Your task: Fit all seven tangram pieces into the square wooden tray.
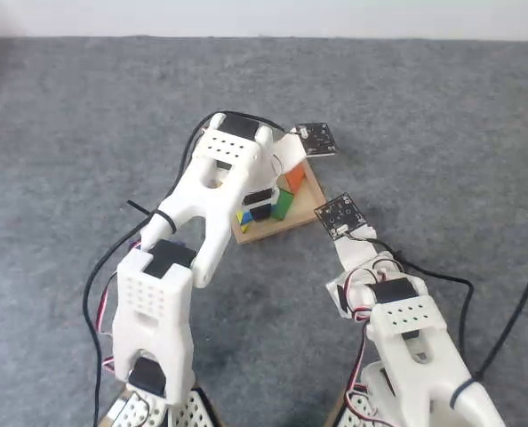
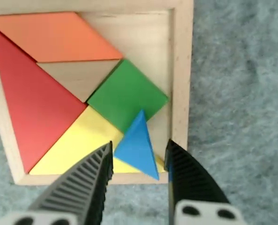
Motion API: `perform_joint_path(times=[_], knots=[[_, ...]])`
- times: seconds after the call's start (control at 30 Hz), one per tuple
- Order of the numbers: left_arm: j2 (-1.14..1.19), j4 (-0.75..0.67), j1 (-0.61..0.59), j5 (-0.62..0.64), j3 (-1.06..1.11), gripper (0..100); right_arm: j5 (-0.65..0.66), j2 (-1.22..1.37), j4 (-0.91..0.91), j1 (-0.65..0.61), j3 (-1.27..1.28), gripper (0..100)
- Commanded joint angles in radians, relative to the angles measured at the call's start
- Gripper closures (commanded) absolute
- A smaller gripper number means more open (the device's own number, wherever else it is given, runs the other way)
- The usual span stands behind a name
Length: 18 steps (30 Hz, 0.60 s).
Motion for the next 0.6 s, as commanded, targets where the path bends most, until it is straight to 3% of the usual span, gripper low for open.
perform_joint_path(times=[0.0,0.23,0.43,0.57], knots=[[-0.025,-0.031,-0.061,0.023,-0.071,82,0.012,0.001,-0.013,-0.005,-0.006,59.7],[-0.017,-0.031,-0.143,0.094,-0.209,82,0.012,0.001,-0.015,-0.005,-0.006,59.7],[0.029,-0.16,-0.158,0.201,-0.124,82,0.014,0.001,-0.015,-0.005,-0.006,59.7],[0.123,-0.173,-0.144,0.213,-0.107,82,0.014,0.001,-0.013,-0.005,-0.006,59.7]])
